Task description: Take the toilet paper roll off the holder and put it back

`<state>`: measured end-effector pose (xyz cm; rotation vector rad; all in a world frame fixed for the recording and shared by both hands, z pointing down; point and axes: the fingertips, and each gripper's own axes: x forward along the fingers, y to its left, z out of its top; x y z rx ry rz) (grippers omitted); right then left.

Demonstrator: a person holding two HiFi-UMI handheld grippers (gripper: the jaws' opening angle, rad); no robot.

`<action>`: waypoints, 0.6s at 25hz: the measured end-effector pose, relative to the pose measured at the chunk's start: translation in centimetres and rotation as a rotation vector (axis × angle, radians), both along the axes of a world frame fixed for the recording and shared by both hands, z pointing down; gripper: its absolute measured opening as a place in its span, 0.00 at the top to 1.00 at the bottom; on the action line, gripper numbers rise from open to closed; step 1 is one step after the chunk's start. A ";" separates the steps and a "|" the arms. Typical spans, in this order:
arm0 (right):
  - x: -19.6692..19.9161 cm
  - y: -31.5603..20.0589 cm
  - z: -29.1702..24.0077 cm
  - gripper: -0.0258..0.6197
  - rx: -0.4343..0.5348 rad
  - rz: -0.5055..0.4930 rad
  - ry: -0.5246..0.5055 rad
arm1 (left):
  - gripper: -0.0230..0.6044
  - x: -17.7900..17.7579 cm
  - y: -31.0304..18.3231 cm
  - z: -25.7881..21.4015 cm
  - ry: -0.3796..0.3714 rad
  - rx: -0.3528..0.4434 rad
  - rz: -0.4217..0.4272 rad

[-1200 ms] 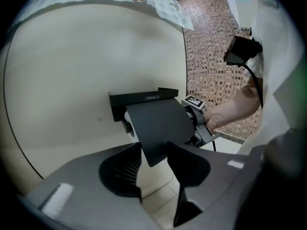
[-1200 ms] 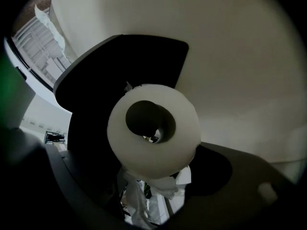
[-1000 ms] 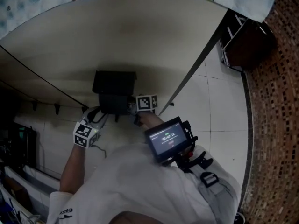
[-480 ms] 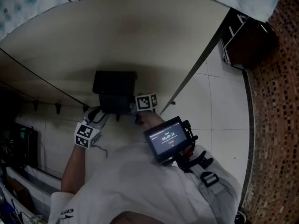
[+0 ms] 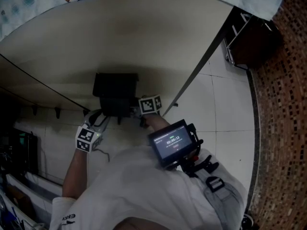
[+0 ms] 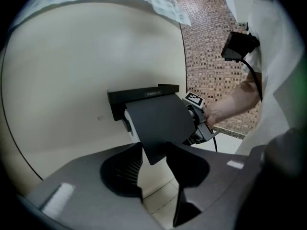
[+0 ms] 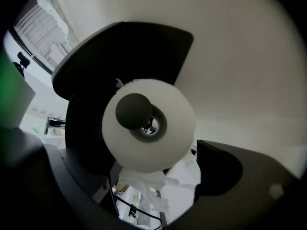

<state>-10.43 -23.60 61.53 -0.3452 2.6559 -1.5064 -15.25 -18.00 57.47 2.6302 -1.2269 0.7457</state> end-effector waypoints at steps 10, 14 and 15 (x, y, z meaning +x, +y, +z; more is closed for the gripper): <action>4.4 -0.2 0.5 0.16 -0.011 0.119 0.009 | 0.74 -0.7 -1.2 0.7 0.015 0.001 -0.008; 7.2 0.6 0.6 0.17 -0.015 0.168 0.017 | 0.75 -0.1 -1.3 1.5 0.006 -0.004 -0.019; 7.7 0.8 0.6 0.17 -0.013 0.176 0.020 | 0.75 0.0 -1.3 1.6 0.006 -0.005 -0.023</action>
